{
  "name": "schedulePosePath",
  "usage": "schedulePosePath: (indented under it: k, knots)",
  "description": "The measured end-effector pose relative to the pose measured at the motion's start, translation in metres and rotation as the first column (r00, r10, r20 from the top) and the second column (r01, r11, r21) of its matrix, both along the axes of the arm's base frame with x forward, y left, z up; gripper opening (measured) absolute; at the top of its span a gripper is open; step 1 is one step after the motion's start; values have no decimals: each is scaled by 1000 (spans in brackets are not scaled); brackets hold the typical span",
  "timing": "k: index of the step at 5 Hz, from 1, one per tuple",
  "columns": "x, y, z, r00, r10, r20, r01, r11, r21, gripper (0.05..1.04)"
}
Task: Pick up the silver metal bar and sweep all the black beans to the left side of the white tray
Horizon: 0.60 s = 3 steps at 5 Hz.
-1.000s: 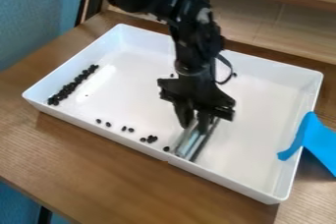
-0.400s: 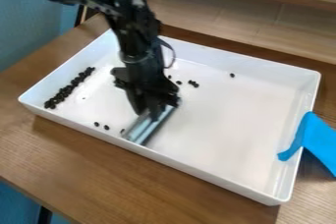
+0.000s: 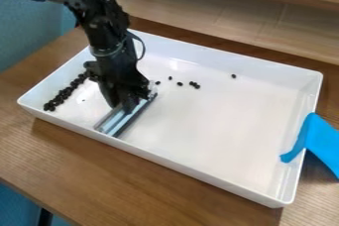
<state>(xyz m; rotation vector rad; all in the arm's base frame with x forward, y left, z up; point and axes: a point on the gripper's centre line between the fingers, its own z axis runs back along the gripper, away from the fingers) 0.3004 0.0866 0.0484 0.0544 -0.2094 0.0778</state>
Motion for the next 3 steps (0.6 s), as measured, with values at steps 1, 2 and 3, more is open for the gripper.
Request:
schedulePosePath:
  k: [1, 2, 3]
  knots:
    - [3, 15, 0, 1000, -4, 9, 4, 1000, 18, 340]
    - [6, 32, 0, 1000, -8, 8, 8, 999, 45, 340]
    - [15, 62, 3, 1000, 11, -9, -10, 998, 68, 340]
